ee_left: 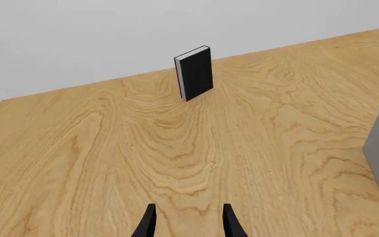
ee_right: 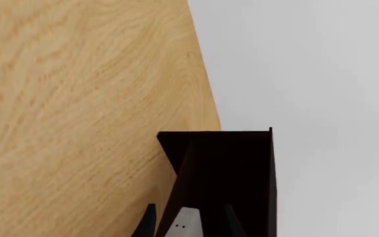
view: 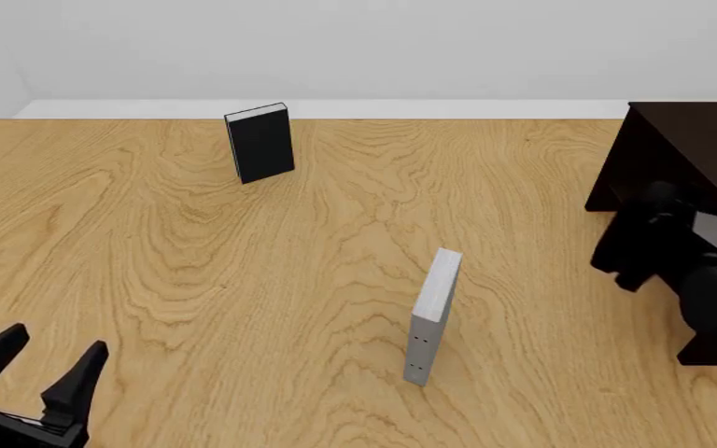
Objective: Pick up the book on the right and place it on the cabinet shelf.
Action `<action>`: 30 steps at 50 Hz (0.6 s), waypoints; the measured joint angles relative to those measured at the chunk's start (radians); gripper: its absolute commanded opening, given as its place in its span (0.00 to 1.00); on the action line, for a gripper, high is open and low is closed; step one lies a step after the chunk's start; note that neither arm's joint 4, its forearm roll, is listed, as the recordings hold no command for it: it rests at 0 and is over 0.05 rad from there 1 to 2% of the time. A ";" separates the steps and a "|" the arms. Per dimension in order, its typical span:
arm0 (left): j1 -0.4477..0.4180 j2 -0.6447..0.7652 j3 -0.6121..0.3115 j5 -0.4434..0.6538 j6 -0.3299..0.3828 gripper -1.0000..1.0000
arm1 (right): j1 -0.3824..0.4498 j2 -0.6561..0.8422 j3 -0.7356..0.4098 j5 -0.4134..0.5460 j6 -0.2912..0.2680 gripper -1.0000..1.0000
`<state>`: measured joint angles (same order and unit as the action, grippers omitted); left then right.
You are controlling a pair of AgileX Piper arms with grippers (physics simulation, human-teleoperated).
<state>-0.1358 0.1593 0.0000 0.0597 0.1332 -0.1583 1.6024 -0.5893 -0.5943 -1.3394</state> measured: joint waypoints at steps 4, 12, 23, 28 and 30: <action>0.000 0.001 0.000 -0.001 0.000 1.00 | 0.011 -0.003 -0.007 0.007 0.003 1.00; 0.000 0.003 0.000 -0.003 0.000 1.00 | 0.036 -0.011 -0.023 0.024 0.009 1.00; 0.001 -0.006 0.000 0.008 0.000 1.00 | 0.067 -0.032 -0.043 0.052 0.020 1.00; 0.001 -0.004 0.000 0.006 0.000 1.00 | 0.080 -0.050 -0.049 0.069 0.027 1.00; 0.000 -0.006 0.000 0.008 0.000 1.00 | 0.086 -0.059 -0.051 0.076 0.031 1.00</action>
<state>-0.1354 0.1532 0.0000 0.0677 0.1332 -0.0722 1.5433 -0.6401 -0.5184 -1.3087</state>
